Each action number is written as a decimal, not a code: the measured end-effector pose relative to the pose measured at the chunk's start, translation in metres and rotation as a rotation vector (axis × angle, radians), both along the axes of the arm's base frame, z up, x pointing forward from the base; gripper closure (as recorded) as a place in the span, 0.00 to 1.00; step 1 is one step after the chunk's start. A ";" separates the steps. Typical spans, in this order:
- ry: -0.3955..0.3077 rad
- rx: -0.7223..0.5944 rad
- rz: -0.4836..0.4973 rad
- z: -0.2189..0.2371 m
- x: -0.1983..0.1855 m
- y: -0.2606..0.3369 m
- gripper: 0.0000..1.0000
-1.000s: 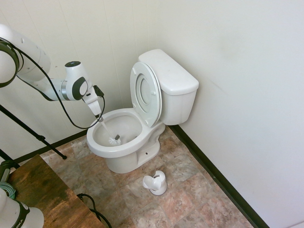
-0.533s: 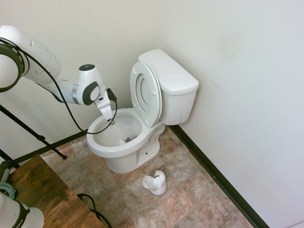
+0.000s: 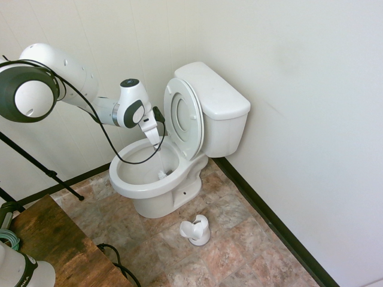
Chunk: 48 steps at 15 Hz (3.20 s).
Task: Clean the toilet
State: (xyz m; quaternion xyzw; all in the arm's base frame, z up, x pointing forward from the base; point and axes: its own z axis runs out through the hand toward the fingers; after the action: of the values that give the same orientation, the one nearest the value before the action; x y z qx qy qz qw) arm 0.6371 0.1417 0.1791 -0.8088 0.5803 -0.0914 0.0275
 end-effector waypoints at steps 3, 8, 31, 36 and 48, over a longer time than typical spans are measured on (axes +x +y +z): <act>-0.023 -0.008 0.013 0.004 0.012 0.022 1.00; -0.048 -0.015 0.042 0.017 0.021 0.071 1.00; -0.094 -0.031 0.085 0.267 -0.080 0.023 1.00; -0.104 -0.050 0.007 0.282 -0.082 -0.057 1.00; -0.018 -0.088 -0.089 0.197 -0.078 -0.226 1.00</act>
State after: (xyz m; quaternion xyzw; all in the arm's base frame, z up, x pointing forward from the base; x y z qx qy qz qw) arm 0.5592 -0.0844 0.3765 -0.7819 0.6107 -0.1251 -0.0072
